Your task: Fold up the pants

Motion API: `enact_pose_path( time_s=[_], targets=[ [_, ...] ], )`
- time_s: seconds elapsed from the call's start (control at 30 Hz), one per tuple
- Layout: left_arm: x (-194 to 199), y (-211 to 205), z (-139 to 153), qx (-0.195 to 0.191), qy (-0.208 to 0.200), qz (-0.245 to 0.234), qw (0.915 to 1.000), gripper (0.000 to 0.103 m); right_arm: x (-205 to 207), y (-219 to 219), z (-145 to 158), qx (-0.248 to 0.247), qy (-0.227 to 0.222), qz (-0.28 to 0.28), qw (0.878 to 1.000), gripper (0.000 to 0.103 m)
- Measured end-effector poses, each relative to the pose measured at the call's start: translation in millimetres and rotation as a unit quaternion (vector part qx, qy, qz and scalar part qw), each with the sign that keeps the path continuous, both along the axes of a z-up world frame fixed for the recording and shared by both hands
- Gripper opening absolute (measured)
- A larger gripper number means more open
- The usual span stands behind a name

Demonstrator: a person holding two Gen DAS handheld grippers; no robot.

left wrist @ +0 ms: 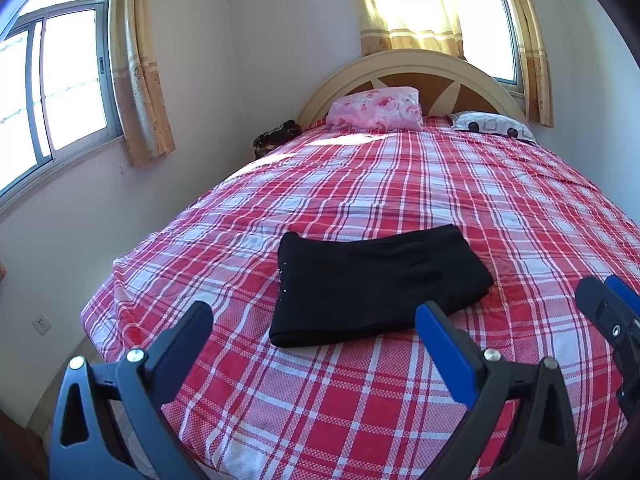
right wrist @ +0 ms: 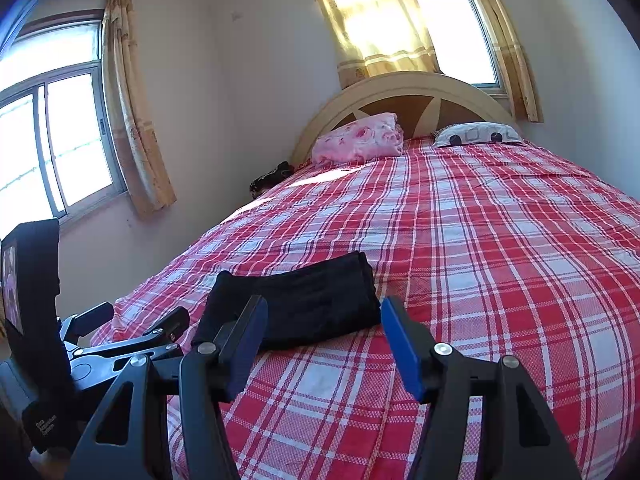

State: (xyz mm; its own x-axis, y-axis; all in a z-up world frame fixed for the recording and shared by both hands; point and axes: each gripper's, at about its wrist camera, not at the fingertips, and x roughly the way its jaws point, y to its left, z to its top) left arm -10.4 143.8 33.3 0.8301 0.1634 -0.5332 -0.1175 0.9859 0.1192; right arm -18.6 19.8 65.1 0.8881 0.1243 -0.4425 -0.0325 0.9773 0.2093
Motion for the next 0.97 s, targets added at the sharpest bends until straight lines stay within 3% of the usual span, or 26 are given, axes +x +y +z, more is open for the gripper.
enact_pose_path(
  time_s=[0.2, 0.43, 0.97],
  targets=[
    [2.6, -0.5, -1.1, -0.003, 0.003, 0.000, 1.0000, 0.103, 0.1, -2.5, -1.4, 0.002, 0.003, -0.006, 1.000, 0.061],
    [8.4, 4.4, -2.2, -0.034, 0.014, 0.005, 0.9993, 0.103, 1.2, -5.2, -2.1, 0.004, 0.008, -0.014, 1.000, 0.061],
    [10.4, -0.5, -1.1, -0.011, 0.004, 0.000, 0.9999, 0.103, 2.6, -6.6, -2.2, -0.001, 0.011, -0.020, 1.000, 0.061]
  ],
)
